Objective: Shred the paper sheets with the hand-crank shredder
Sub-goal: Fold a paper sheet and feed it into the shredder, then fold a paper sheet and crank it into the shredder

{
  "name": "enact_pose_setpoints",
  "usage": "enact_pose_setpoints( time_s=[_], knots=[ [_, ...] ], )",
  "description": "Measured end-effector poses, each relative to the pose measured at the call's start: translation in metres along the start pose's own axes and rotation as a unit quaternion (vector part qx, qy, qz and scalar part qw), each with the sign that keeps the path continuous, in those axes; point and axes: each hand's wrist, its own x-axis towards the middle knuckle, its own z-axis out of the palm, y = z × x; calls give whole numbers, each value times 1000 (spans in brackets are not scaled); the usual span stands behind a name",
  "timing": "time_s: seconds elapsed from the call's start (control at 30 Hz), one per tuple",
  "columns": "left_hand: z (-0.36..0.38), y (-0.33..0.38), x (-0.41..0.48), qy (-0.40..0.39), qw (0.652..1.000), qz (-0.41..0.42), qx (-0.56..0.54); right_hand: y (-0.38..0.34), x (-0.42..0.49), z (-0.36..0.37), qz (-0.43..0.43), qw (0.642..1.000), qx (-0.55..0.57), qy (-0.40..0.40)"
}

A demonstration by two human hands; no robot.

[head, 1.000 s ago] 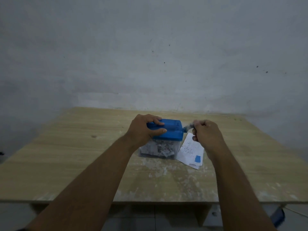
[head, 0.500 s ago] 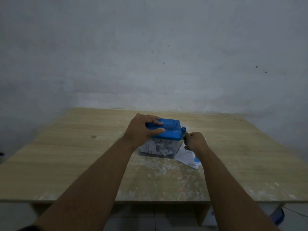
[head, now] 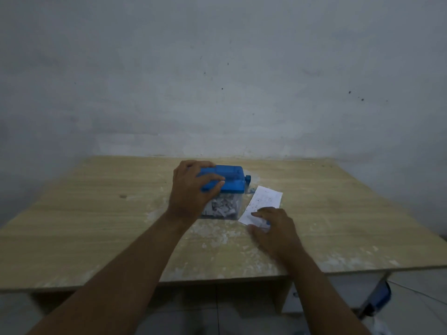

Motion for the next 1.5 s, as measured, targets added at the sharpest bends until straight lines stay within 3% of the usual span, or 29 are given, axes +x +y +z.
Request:
enact_pose_setpoints(
  time_s=[0.07,0.2,0.33,0.4,0.63,0.73,0.83,0.97,1.3,1.5],
  knots=[
    [5,28,-21,-15,998,-14,-60,-3,-1,-3,-7,1000,13,1],
    [21,59,-60,-185,965,-137,-126,-3,-1,-1,16,1000,17,12],
    [28,55,-67,-269,877,-312,-246,-2,5,3,11,999,-15,28],
    [29,55,-68,-272,862,-341,-257,-2,6,4,0,999,-32,41],
    [30,55,-66,-280,856,-352,-256,8,10,16,-27,996,-40,80],
    [29,54,-66,-286,853,-354,-254,10,10,15,-52,989,-31,135],
    [30,53,-69,-294,875,-310,-228,11,8,14,-102,980,-24,167],
    [27,58,-63,-267,877,-322,-238,7,2,11,-108,980,-17,165],
    [19,59,-65,-223,828,-372,-355,-4,-12,1,-143,974,62,167],
    [10,61,-66,-229,811,-402,-359,-38,-33,1,-68,949,191,240]
  ],
)
